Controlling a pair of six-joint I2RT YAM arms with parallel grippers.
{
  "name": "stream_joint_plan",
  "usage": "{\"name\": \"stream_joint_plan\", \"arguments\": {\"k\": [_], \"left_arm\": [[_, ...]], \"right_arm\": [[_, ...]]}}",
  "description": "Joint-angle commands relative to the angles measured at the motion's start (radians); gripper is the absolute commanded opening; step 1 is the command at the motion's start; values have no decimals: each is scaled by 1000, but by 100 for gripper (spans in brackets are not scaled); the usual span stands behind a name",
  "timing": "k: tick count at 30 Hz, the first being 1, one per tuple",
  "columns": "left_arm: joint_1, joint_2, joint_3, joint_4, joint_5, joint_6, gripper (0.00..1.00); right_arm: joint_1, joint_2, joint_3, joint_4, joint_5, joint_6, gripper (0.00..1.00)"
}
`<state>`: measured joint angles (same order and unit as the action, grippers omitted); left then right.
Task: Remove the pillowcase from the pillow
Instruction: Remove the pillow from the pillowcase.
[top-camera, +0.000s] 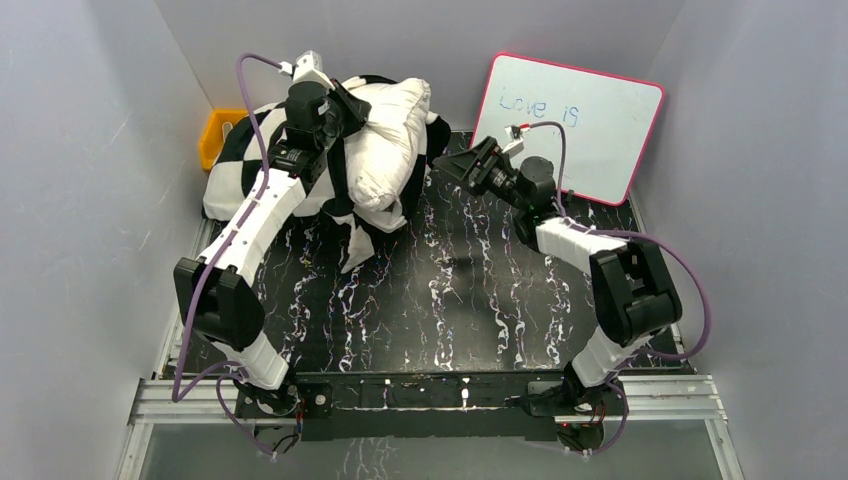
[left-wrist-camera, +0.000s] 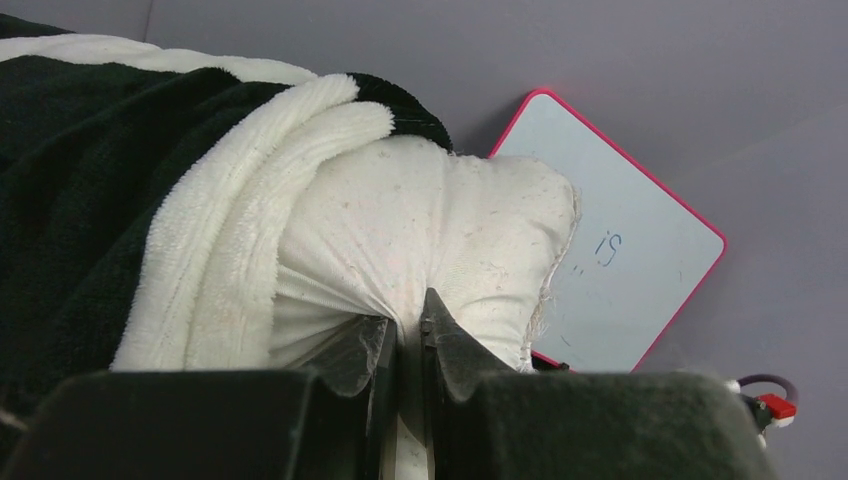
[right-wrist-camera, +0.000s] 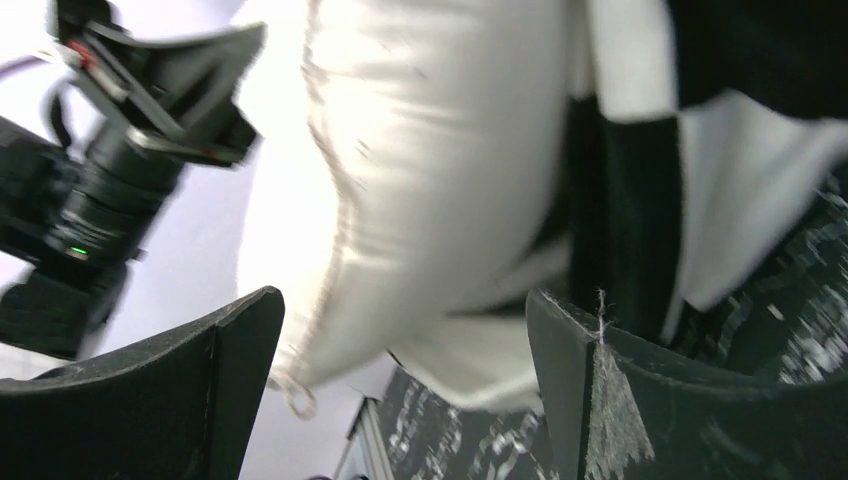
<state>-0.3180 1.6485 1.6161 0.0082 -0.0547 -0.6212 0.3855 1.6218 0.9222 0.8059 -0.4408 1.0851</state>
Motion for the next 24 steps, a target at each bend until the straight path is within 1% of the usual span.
{"name": "stream_joint_plan", "arguments": {"k": [1, 3, 6, 8, 12, 14, 20, 24], "left_arm": [[8, -79, 24, 171, 14, -21, 0], [9, -75, 19, 176, 33, -39, 0], [8, -63, 16, 179, 54, -73, 0], [8, -57, 16, 179, 102, -96, 0], [7, -50, 9, 183, 139, -122, 0], [7, -45, 4, 181, 148, -127, 0], [-4, -30, -38, 182, 171, -154, 0], [-19, -20, -92, 162, 179, -189, 0]], "right_arm": [[5, 83, 138, 276, -23, 139, 99], [19, 125, 189, 271, -2, 145, 98], [48, 190, 288, 173, 55, 116, 99], [64, 241, 342, 144, 83, 104, 99], [78, 341, 473, 117, 101, 91, 98], [92, 374, 545, 73, 107, 63, 99], [138, 432, 759, -92, 137, -39, 99], [143, 411, 816, -162, 141, -93, 98]]}}
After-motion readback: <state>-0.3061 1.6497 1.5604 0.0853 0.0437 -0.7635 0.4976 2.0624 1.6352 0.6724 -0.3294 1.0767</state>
